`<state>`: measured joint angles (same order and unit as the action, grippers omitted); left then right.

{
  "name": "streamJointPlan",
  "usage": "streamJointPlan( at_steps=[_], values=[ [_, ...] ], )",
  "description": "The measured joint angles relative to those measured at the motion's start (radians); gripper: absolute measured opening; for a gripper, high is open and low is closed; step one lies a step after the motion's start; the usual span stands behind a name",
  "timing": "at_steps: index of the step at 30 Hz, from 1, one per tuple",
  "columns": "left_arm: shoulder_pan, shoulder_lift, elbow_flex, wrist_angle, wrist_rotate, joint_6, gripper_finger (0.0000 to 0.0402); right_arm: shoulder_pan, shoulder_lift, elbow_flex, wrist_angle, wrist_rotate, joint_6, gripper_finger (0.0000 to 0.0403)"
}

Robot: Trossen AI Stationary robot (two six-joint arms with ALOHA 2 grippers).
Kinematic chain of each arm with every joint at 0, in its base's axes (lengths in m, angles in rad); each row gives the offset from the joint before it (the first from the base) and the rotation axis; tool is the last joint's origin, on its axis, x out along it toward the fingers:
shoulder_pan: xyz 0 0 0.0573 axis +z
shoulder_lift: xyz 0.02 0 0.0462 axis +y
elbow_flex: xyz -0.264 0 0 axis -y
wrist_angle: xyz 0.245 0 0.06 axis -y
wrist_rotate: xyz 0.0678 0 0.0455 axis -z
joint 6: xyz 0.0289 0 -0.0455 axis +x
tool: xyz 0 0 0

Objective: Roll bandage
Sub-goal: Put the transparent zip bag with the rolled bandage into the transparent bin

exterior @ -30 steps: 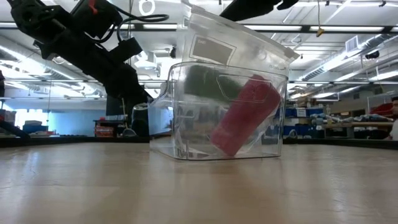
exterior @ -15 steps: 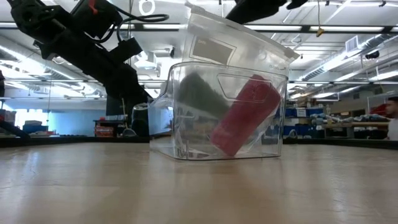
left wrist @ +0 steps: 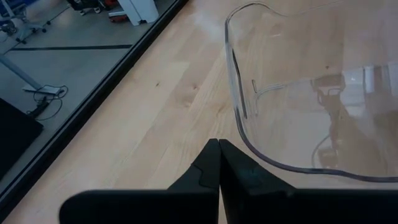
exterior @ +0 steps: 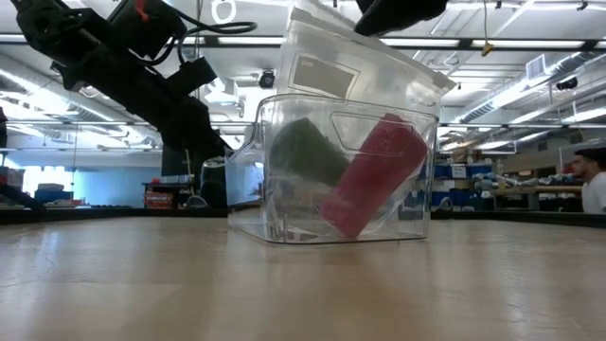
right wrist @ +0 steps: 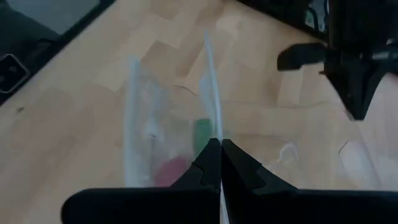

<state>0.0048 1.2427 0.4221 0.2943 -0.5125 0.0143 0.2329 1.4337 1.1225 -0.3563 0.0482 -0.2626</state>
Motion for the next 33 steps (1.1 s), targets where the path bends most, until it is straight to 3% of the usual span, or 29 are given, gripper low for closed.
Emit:
streamJointPlan(
  at_steps=[7,13,24,29,33],
  values=[
    [0.0,-0.023,0.0,0.005,0.001,-0.004,0.0005,-0.009,0.073,0.0,0.001,-0.02,0.034,0.0015],
    [-0.01,-0.136,0.001,-0.005,0.005,0.005,0.0005,-0.01,0.108,0.0,0.041,-0.02,0.034,0.0064],
    [-0.095,-0.266,0.002,-0.095,0.138,0.027,0.0005,-0.012,-0.018,0.0,0.047,-0.014,0.127,0.0162],
    [-0.16,-0.235,0.002,-0.175,0.262,0.007,0.0005,0.011,-0.081,0.0,-0.049,-0.01,0.184,0.0158],
    [-0.22,-0.163,-0.001,-0.188,0.386,-0.062,0.0005,0.051,-0.097,0.0,-0.176,-0.018,0.183,0.0103]
  ],
)
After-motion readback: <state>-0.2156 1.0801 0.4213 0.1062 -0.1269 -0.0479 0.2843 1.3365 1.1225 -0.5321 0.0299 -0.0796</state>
